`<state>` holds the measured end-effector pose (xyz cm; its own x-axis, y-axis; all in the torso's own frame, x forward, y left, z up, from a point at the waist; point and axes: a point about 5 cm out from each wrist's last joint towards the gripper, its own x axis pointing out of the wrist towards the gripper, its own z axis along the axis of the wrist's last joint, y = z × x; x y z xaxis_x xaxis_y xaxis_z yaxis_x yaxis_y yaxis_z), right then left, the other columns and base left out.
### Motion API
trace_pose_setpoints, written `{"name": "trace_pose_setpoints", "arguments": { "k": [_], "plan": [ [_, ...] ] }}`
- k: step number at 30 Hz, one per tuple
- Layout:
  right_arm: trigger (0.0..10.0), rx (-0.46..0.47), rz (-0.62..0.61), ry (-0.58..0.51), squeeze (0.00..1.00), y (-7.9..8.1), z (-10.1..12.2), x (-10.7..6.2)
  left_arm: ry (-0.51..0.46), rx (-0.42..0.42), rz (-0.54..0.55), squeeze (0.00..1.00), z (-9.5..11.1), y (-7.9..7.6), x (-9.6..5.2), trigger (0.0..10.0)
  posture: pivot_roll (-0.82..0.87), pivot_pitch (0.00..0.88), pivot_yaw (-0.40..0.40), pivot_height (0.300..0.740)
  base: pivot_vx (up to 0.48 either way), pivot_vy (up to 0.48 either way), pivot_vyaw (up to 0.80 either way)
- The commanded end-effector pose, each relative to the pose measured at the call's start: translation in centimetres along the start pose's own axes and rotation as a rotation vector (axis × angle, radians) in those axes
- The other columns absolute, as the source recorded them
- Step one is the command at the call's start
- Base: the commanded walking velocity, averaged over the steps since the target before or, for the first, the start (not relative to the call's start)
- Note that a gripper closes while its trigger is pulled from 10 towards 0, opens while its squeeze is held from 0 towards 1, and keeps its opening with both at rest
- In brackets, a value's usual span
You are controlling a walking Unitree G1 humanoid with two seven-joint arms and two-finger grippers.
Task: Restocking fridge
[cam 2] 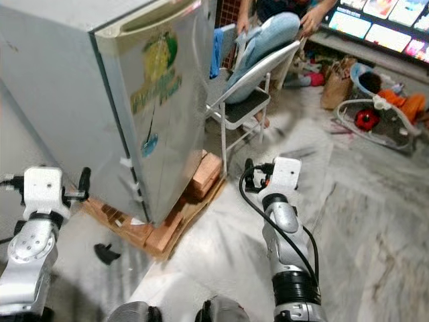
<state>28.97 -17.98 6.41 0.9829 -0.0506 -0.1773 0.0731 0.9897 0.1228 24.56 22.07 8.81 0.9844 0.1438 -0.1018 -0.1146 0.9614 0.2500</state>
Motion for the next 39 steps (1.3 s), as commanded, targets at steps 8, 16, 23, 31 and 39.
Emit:
{"name": "trace_pose_setpoints", "arguments": {
  "k": [8,16,23,31,39],
  "plan": [
    [10.0,0.006,-0.002,-0.019,0.0,0.2,0.6,-0.6,-0.03,0.008,-0.014,0.0,0.9,0.5,0.1,10.0,0.03,0.099,-0.065,0.74,0.0,0.0,-0.8],
    [10.0,0.0,-0.013,-0.011,0.0,0.0,0.6,-1.3,-0.064,-0.054,-0.065,0.0,2.2,0.0,1.5,10.0,0.02,0.131,-0.064,0.74,0.0,0.0,-0.8],
    [10.0,-0.019,-0.031,-0.007,0.0,-0.6,0.7,-2.1,-0.085,-0.05,-0.043,0.0,2.9,-0.1,3.4,10.0,-0.01,0.147,-0.056,0.74,0.0,0.0,-0.8],
    [10.0,-0.031,-0.029,-0.007,0.0,-0.7,1.1,-2.4,-0.097,-0.12,-0.067,0.0,4.1,-1.0,5.5,10.0,-0.04,0.154,-0.059,0.74,0.0,0.0,-0.28],
    [10.0,-0.044,-0.036,0.01,0.0,-1.4,1.0,-3.1,-0.064,-0.112,0.057,0.0,4.0,0.4,6.9,10.0,-0.06,0.157,-0.056,0.74,0.0,0.0,0.0]
  ]
}}
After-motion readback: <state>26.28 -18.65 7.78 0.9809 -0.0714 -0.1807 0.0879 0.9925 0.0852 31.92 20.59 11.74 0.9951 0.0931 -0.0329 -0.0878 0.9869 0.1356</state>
